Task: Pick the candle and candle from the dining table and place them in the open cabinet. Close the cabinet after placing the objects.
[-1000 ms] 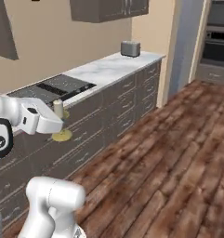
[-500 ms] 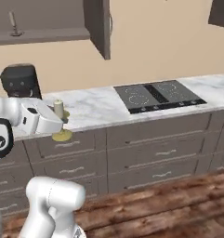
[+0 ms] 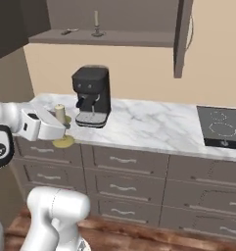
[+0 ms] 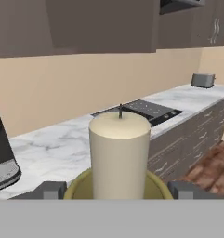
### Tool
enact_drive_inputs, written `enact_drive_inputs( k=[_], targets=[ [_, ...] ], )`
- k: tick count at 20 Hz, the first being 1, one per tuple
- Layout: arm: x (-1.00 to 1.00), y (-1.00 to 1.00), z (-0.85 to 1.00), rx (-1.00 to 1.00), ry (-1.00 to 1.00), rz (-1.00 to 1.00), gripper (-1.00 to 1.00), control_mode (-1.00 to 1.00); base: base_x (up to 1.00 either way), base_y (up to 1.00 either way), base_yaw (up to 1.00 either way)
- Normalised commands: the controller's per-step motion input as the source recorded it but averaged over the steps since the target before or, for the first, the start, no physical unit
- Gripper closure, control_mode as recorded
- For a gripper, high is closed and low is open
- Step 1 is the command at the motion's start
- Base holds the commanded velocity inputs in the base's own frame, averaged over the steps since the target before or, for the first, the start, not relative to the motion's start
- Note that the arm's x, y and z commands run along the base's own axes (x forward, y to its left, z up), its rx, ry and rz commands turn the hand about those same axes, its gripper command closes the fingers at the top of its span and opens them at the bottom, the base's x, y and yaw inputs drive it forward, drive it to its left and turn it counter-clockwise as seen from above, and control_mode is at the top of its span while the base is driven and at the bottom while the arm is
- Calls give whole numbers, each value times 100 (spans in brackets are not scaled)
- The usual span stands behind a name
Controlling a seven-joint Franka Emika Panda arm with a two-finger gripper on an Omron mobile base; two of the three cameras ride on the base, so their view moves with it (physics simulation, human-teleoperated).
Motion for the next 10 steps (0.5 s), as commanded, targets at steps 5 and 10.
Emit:
enact_drive_inputs(
  k=[5, 10],
  targets=[
    [0, 0, 0, 0, 0, 0, 100, 100, 46, -17, 21],
    [0, 0, 0, 0, 0, 0, 100, 100, 45, -27, 9]
  ],
)
